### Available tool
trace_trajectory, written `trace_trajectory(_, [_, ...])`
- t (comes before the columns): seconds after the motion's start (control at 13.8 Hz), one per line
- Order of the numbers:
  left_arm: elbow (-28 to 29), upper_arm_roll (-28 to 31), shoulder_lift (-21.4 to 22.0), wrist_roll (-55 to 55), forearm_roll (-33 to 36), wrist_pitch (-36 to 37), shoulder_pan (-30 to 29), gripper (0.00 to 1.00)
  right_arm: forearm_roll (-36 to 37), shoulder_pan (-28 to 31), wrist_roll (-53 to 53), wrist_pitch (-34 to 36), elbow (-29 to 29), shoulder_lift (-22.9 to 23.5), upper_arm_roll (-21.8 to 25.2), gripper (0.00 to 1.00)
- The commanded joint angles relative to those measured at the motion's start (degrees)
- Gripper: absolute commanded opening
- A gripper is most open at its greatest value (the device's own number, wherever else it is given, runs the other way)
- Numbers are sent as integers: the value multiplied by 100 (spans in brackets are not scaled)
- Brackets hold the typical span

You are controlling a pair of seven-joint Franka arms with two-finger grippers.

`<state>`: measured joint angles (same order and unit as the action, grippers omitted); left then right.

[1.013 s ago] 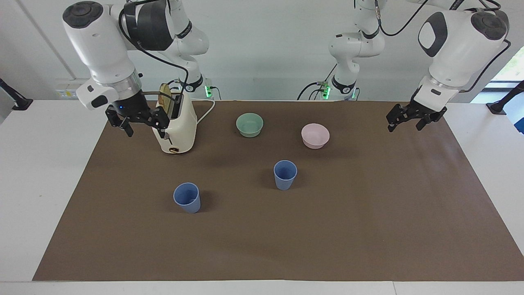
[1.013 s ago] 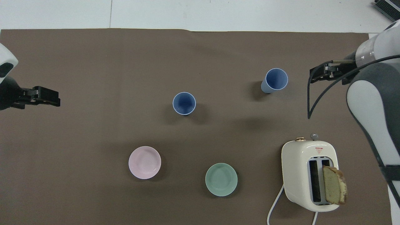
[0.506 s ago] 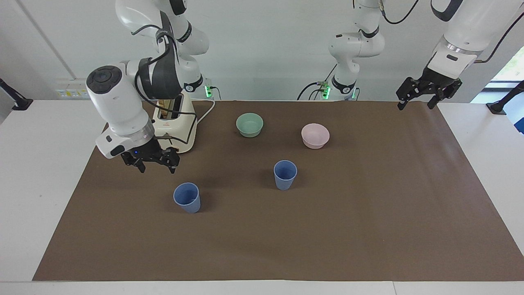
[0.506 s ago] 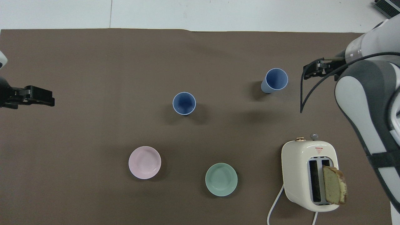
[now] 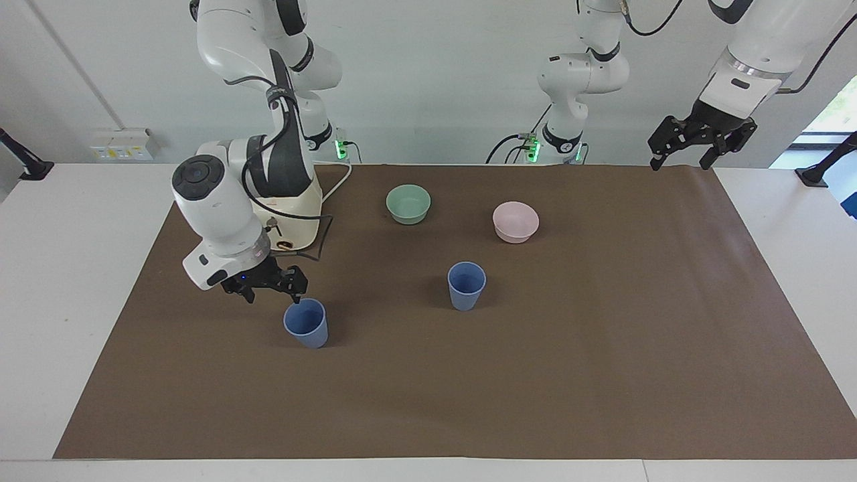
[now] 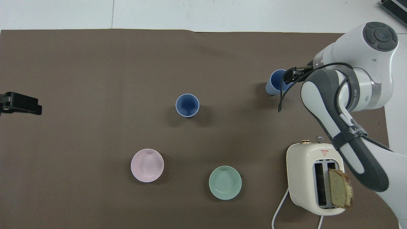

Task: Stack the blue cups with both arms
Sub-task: 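Reach the right gripper to the other blue cup and grasp it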

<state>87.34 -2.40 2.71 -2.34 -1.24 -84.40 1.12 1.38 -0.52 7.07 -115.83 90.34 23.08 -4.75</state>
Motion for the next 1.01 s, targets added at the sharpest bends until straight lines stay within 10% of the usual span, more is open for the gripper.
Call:
trace_trajectory(0.0, [143,-24,133,146,-69,-32,-60,100,55,-1,-66,-334,63,100,-17,100])
trace_trajectory(0.51, [90,-24,116,120,-60,20,-77,100,55,-18,13,-546,107,303,-17,92])
trace_trajectory(0.94, [90,-33,116,120,-60,20,-77,100,47,-10,22,-511,142,303,-17,1])
